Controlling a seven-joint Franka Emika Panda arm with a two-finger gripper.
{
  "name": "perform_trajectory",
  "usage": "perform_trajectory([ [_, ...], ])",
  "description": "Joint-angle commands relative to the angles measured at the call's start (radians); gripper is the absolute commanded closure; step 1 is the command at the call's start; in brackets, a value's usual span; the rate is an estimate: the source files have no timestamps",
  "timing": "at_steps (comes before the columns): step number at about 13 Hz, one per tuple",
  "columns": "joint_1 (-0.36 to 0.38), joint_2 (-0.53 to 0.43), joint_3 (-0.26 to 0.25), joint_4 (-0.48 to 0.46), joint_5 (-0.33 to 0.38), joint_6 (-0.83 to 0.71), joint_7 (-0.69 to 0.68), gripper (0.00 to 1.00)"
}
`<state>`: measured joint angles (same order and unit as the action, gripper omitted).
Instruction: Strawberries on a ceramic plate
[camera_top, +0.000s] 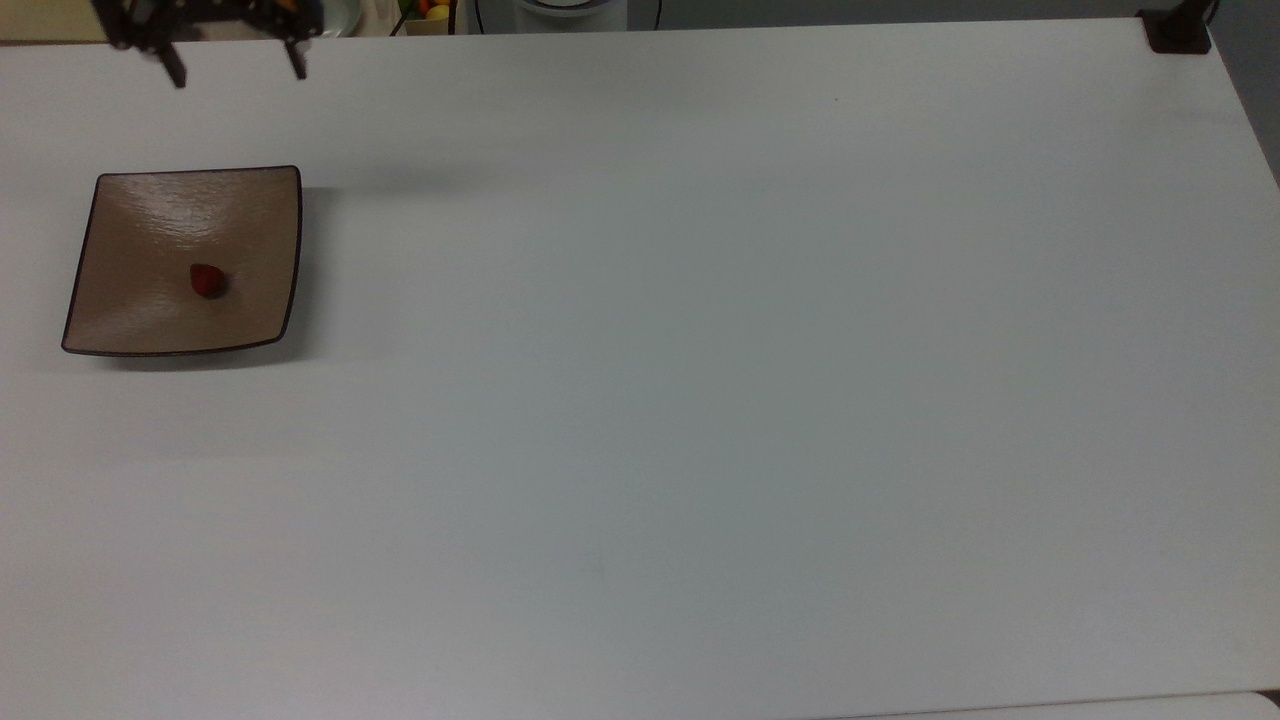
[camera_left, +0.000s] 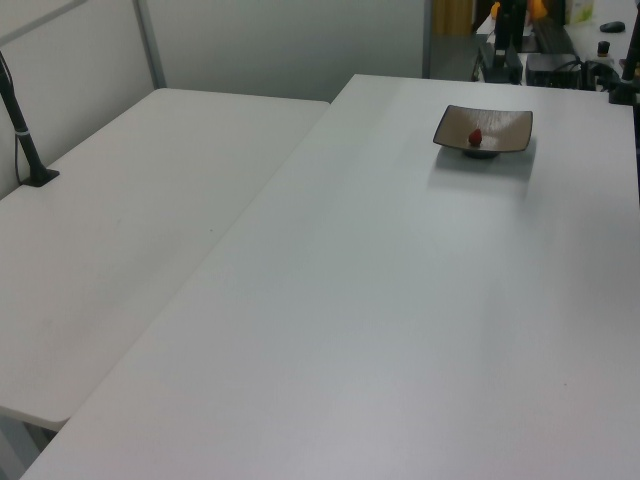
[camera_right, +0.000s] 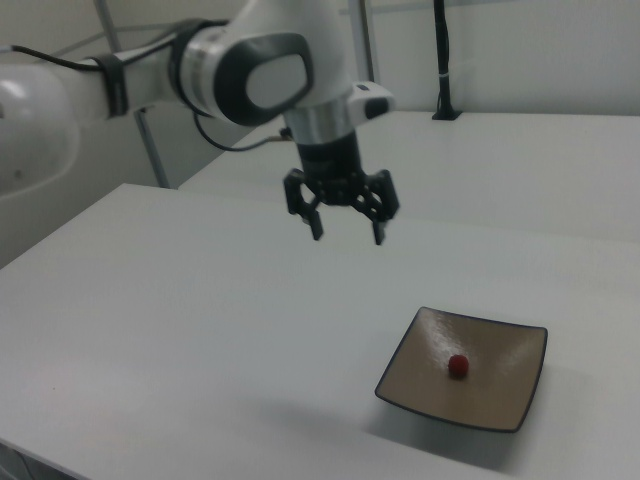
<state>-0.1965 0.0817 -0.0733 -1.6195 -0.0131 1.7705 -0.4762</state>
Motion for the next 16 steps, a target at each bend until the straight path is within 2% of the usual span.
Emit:
perform_trajectory([
  [1,0.087,-0.094,-0.008,-0.011,0.015,-0.126,0.221,0.00],
  [5,0.195,-0.135,-0.008,-0.020,0.053,-0.135,0.320,0.00],
  [9,0.276,-0.142,-0.008,-0.040,0.056,-0.120,0.392,0.00],
  [16,0.285,-0.135,-0.006,-0.056,0.056,-0.094,0.390,0.00],
])
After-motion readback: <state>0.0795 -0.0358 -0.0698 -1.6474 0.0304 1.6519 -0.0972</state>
